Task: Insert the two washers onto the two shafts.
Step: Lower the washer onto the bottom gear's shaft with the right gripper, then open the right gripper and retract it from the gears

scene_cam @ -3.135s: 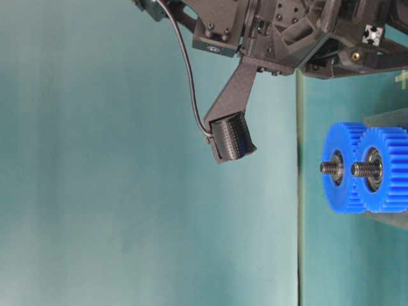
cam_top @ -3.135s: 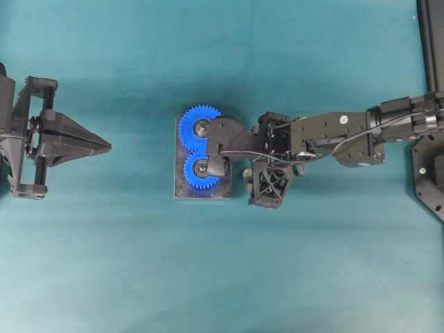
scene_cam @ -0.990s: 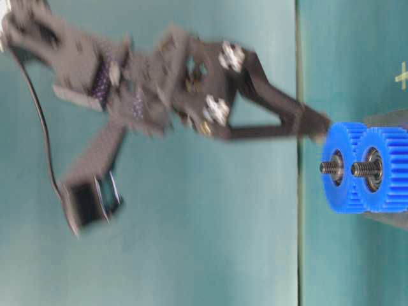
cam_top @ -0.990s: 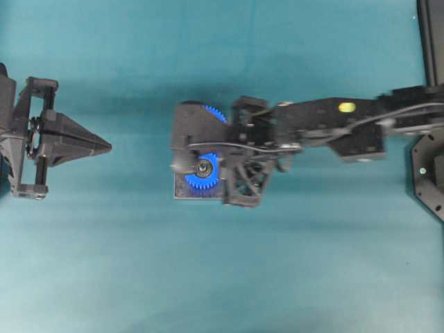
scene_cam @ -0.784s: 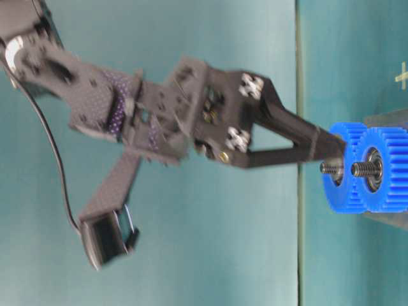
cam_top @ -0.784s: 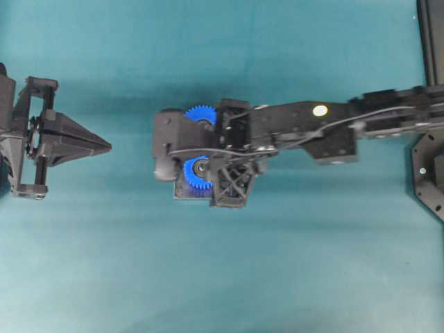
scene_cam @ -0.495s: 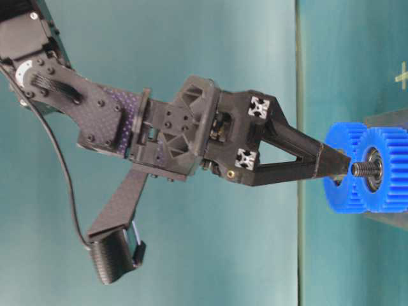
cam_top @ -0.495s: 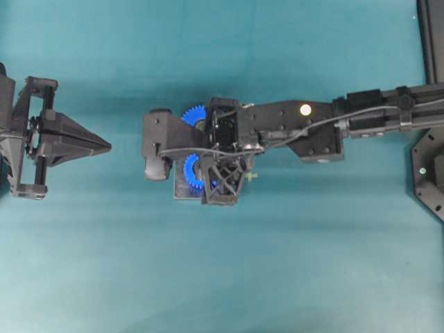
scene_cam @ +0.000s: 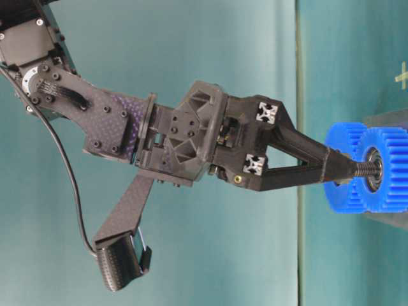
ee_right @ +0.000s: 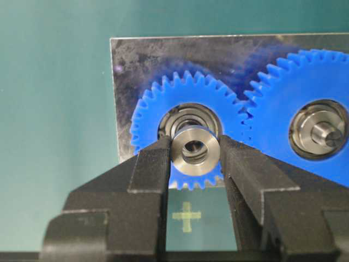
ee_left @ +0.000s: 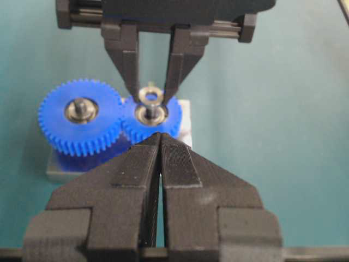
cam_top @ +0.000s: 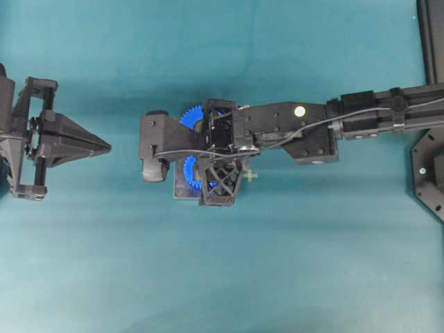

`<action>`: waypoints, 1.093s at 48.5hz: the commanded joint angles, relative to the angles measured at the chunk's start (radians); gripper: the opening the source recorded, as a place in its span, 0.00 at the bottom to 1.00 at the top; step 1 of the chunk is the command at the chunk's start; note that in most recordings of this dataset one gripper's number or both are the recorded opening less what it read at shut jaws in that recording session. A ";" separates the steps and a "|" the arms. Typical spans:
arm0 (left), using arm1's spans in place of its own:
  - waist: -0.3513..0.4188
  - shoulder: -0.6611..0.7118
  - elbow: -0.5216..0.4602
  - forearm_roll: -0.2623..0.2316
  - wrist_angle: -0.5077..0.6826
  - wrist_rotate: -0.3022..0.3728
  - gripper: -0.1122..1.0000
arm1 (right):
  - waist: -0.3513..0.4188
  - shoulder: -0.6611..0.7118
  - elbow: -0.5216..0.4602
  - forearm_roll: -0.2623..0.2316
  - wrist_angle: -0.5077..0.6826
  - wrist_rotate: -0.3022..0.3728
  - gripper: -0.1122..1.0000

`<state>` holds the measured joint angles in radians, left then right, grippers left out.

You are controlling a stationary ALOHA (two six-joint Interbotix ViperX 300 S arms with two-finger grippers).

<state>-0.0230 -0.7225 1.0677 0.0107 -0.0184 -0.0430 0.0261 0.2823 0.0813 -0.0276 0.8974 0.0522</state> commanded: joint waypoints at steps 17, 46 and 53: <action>-0.002 -0.002 -0.025 0.005 -0.009 -0.002 0.10 | 0.005 -0.008 -0.029 -0.002 -0.003 -0.009 0.38; 0.000 -0.002 -0.026 0.005 -0.009 -0.002 0.10 | -0.003 0.006 -0.038 0.003 0.003 0.003 0.47; -0.002 -0.002 -0.025 0.005 -0.009 -0.002 0.10 | -0.005 0.005 -0.048 0.003 0.018 0.002 0.81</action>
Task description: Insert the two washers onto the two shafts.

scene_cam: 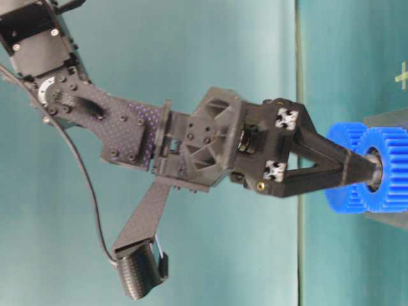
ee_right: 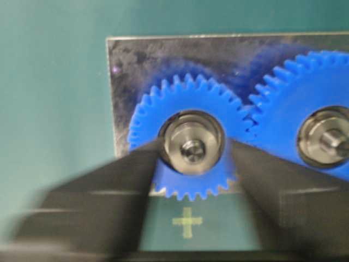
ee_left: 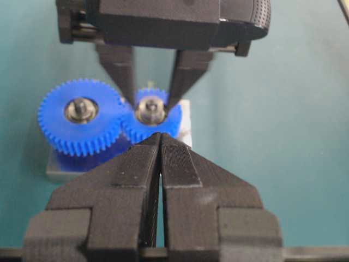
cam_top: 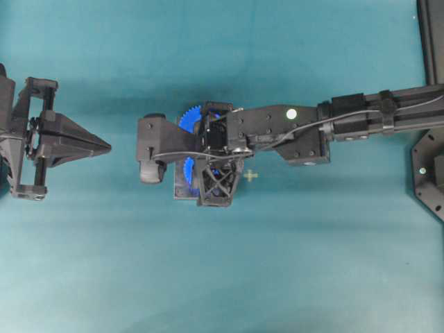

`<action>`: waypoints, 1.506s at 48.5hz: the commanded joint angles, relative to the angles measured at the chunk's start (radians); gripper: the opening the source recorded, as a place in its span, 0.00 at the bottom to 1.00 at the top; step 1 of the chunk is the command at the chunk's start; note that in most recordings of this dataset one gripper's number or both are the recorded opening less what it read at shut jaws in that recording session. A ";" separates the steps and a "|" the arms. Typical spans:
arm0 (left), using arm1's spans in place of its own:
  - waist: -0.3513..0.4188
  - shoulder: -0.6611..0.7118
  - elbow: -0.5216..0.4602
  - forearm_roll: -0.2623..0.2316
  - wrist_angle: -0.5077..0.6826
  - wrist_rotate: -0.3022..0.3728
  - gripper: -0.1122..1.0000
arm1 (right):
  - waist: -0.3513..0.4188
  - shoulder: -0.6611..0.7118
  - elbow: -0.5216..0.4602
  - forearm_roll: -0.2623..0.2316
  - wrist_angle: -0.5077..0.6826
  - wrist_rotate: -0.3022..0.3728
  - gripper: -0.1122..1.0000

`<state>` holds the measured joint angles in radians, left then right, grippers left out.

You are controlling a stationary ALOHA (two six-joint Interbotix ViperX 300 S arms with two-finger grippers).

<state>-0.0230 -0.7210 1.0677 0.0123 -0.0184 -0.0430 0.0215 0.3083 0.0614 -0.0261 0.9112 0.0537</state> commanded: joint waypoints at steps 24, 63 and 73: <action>-0.002 -0.005 -0.025 0.003 -0.009 -0.002 0.10 | -0.005 -0.064 -0.018 0.000 -0.014 0.002 0.76; -0.028 0.002 -0.017 0.003 0.000 0.012 0.10 | -0.015 -0.466 0.382 -0.003 -0.325 0.092 0.69; -0.026 0.000 -0.017 0.003 0.000 0.012 0.10 | -0.014 -0.563 0.479 0.000 -0.391 0.124 0.40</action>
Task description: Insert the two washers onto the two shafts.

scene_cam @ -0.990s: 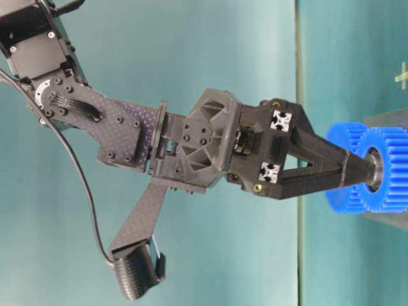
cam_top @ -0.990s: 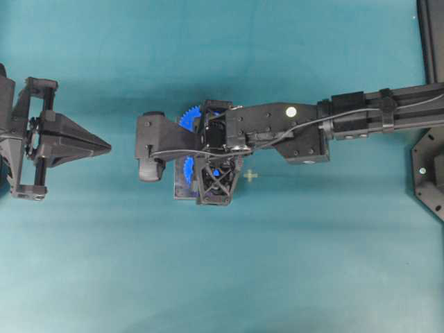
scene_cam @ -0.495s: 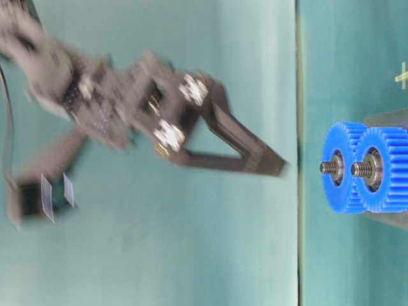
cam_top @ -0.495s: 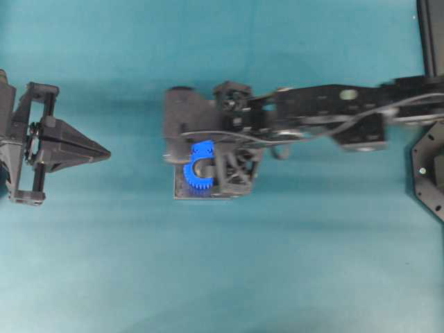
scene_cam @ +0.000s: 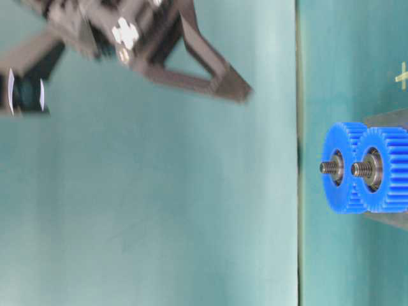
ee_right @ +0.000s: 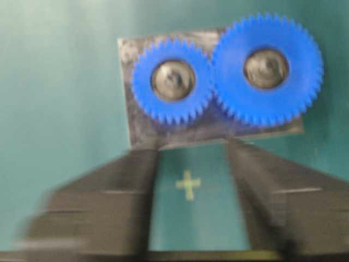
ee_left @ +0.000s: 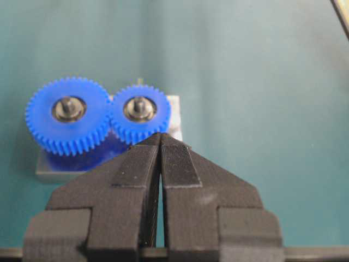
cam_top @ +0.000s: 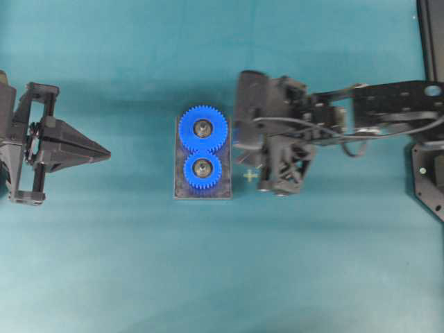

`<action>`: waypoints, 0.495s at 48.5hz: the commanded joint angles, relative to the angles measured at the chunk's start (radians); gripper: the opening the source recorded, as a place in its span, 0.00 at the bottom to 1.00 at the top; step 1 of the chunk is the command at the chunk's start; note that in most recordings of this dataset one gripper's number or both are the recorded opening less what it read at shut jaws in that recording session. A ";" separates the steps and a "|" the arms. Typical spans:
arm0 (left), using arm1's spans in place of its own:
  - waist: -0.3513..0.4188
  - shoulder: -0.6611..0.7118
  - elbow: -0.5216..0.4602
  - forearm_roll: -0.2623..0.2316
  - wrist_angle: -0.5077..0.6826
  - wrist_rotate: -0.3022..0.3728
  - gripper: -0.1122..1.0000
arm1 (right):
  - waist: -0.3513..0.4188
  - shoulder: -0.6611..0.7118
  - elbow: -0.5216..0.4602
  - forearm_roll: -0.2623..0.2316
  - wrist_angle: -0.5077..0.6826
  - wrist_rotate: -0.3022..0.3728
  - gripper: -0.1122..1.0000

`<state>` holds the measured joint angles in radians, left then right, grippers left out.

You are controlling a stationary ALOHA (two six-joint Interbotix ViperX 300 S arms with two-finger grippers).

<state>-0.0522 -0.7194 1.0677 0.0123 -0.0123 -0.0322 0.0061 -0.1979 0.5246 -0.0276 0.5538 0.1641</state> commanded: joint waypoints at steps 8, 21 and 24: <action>0.008 0.003 -0.015 0.002 -0.005 0.000 0.10 | 0.002 -0.137 0.106 0.005 -0.146 0.014 0.11; 0.009 0.002 -0.014 0.003 -0.015 0.003 0.10 | 0.011 -0.259 0.299 0.003 -0.397 0.008 0.08; 0.008 0.002 -0.014 0.002 -0.015 0.003 0.10 | 0.012 -0.288 0.350 0.002 -0.479 0.006 0.08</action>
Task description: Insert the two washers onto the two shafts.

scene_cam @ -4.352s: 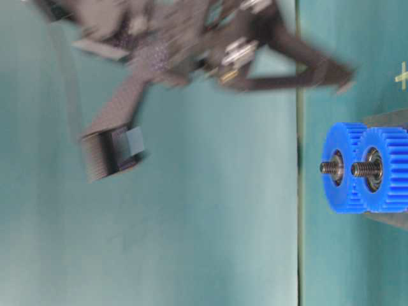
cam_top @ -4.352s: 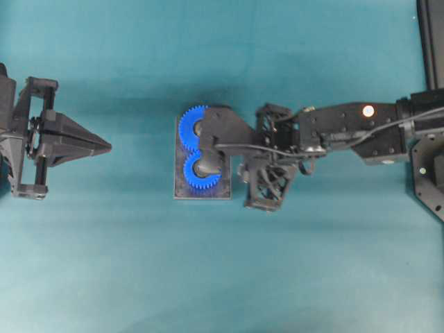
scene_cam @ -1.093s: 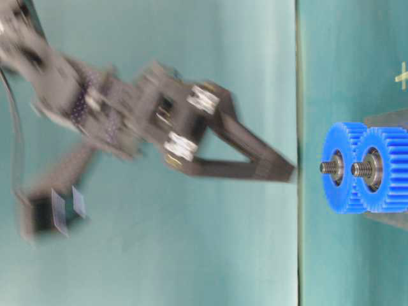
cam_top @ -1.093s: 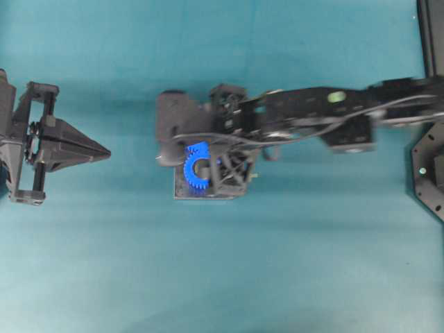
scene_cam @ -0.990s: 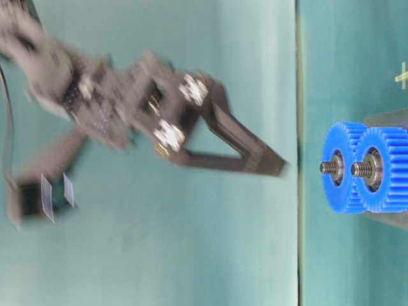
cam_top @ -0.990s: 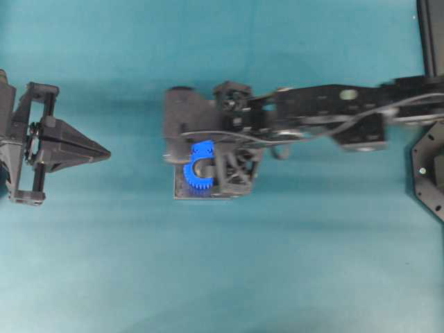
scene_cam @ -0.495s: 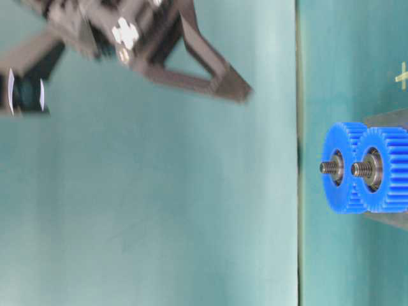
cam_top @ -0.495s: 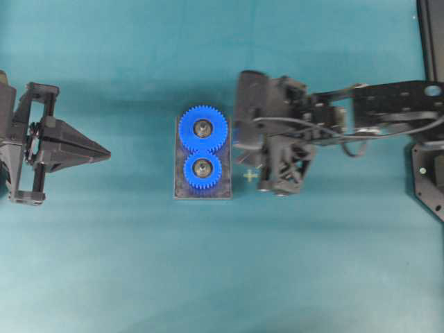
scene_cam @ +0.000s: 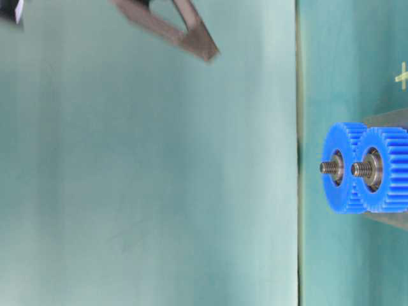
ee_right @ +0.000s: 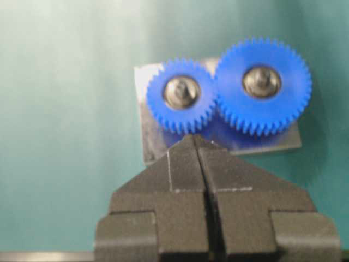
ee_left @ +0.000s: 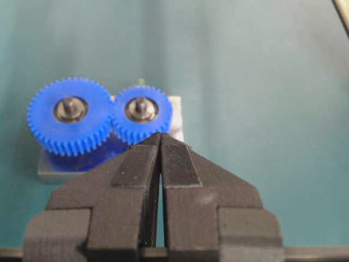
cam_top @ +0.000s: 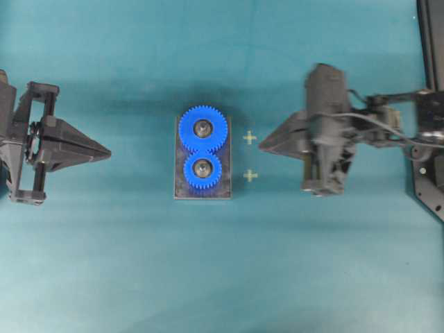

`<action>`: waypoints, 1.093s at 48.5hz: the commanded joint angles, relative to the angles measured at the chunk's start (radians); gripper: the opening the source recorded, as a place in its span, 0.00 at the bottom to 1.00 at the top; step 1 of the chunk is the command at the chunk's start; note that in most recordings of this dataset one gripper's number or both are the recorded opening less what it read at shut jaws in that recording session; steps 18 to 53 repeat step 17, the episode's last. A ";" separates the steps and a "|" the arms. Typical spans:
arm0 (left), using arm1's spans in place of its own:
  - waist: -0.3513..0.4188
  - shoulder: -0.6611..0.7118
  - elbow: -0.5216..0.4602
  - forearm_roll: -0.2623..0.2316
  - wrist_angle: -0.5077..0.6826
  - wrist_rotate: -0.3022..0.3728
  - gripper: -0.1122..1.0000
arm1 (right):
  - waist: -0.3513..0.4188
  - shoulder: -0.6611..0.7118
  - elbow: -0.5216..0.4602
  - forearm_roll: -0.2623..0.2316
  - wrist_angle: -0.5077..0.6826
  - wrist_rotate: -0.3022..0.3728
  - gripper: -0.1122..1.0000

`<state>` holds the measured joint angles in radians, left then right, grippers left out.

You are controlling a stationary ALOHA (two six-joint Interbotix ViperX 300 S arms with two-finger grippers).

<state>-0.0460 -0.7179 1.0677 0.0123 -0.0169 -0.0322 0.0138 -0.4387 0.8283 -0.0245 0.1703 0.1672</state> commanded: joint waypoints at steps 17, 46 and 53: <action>0.003 -0.005 -0.005 0.003 -0.046 0.008 0.10 | 0.005 -0.106 0.186 0.000 -0.290 0.003 0.08; 0.003 -0.005 -0.005 0.003 -0.046 0.008 0.10 | 0.005 -0.106 0.186 0.000 -0.290 0.003 0.08; 0.003 -0.005 -0.005 0.003 -0.046 0.008 0.10 | 0.005 -0.106 0.186 0.000 -0.290 0.003 0.08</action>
